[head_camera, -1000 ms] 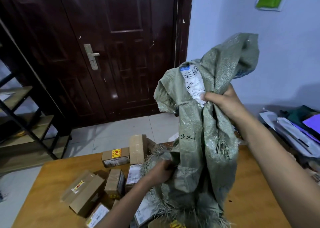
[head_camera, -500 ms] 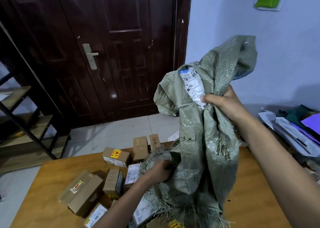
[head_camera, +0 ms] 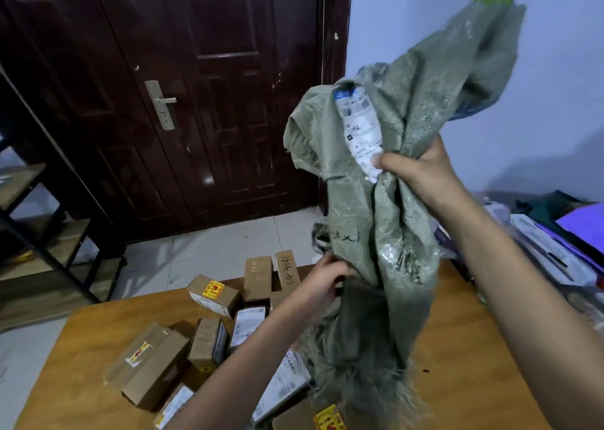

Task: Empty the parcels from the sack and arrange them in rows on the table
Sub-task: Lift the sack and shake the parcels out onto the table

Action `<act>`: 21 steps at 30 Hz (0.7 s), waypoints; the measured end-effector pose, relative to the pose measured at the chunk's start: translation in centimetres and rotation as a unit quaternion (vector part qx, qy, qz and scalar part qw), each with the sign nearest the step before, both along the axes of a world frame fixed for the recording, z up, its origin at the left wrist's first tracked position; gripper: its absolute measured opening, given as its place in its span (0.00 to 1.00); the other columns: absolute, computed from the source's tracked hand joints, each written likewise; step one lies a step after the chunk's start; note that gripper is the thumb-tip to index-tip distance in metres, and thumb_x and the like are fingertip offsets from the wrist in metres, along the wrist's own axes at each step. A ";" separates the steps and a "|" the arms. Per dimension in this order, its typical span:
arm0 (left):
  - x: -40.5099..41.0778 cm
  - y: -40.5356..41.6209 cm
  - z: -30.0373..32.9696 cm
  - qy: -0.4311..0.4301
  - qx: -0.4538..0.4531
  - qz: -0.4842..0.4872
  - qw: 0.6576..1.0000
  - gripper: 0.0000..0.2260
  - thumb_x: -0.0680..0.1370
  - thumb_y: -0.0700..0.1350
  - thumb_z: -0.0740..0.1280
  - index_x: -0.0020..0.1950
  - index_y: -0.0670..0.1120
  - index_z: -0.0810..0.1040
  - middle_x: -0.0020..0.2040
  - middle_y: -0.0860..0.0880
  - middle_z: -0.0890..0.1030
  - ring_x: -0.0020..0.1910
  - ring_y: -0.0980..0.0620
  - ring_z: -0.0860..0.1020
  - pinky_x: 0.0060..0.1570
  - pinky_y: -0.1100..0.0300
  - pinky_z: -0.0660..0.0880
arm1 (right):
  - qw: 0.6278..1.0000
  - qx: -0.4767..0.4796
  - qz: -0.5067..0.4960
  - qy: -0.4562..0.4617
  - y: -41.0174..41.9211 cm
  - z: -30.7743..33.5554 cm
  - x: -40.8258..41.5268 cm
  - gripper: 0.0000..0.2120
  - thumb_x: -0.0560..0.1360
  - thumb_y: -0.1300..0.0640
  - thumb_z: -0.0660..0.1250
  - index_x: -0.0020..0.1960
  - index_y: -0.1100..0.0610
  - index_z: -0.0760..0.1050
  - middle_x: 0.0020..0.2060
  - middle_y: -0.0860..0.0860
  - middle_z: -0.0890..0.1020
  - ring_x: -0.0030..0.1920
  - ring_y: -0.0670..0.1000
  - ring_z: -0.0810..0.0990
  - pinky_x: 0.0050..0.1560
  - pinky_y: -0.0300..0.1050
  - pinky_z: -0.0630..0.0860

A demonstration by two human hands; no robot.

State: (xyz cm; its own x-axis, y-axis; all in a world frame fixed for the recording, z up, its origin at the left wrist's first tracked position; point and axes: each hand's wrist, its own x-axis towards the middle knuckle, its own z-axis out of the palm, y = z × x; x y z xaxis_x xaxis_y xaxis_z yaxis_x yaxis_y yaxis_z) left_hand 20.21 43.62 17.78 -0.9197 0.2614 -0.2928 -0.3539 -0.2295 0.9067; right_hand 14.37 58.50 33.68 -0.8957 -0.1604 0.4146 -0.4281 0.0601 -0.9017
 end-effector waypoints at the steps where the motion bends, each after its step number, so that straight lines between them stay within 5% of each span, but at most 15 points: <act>1: 0.0 0.4 0.1 -0.003 0.024 -0.022 0.999 0.12 0.76 0.34 0.64 0.58 0.45 0.71 0.54 0.46 0.78 0.55 0.48 0.77 0.55 0.57 0.74 | 1.000 0.012 0.000 0.001 -0.2 -1.0 -0.2 0.19 0.69 0.72 0.72 0.46 0.48 0.76 0.38 0.37 0.84 0.42 0.36 0.82 0.43 0.30 0.75; 6: -1.3 1.9 -0.9 0.029 -0.027 -0.044 0.998 0.31 0.69 0.46 0.76 0.69 0.48 0.69 0.63 0.51 0.79 0.63 0.52 0.76 0.64 0.57 0.69 | 0.997 0.060 -0.006 -0.045 0.2 -6.1 -1.6 0.17 0.69 0.67 0.75 0.55 0.56 0.78 0.47 0.44 0.84 0.48 0.40 0.82 0.49 0.35 0.76; 13: -5.1 5.3 -0.9 0.095 0.008 0.052 0.994 0.24 0.67 0.35 0.73 0.64 0.41 0.76 0.58 0.43 0.82 0.58 0.46 0.80 0.65 0.45 0.72 | 0.993 0.039 -0.036 -0.103 3.5 -8.9 -3.3 0.14 0.70 0.66 0.74 0.55 0.58 0.80 0.48 0.50 0.85 0.48 0.46 0.84 0.52 0.42 0.78; 16: -6.4 7.6 -0.1 0.087 0.028 0.085 0.992 0.25 0.66 0.38 0.74 0.63 0.43 0.75 0.57 0.43 0.83 0.57 0.46 0.81 0.63 0.45 0.73 | 0.990 0.058 -0.040 -0.120 4.8 -9.6 -3.4 0.15 0.70 0.64 0.75 0.57 0.60 0.80 0.52 0.53 0.85 0.53 0.49 0.83 0.57 0.46 0.78; 19: -7.7 10.5 0.3 0.055 0.063 0.107 0.991 0.15 0.71 0.44 0.71 0.57 0.46 0.78 0.53 0.43 0.83 0.53 0.46 0.82 0.58 0.49 0.77 | 0.986 0.084 -0.060 -0.132 6.8 -9.8 -3.4 0.16 0.69 0.61 0.76 0.56 0.58 0.81 0.52 0.53 0.85 0.53 0.50 0.83 0.59 0.49 0.78; 21: -8.9 12.0 -0.1 0.044 0.030 0.114 0.992 0.20 0.70 0.47 0.71 0.60 0.43 0.77 0.55 0.42 0.83 0.53 0.44 0.82 0.57 0.48 0.77 | 0.982 0.109 -0.082 -0.131 8.3 -9.8 -3.5 0.15 0.68 0.59 0.77 0.54 0.56 0.81 0.51 0.52 0.85 0.51 0.48 0.83 0.58 0.48 0.78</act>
State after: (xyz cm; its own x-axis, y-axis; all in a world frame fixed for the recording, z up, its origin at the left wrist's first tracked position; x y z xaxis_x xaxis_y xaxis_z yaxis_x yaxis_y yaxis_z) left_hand 11.32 55.66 17.70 -0.9782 0.0581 -0.1996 -0.2072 -0.3496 0.9137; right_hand 10.88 66.81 23.86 -0.9882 -0.0643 0.1387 -0.1519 0.3136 -0.9373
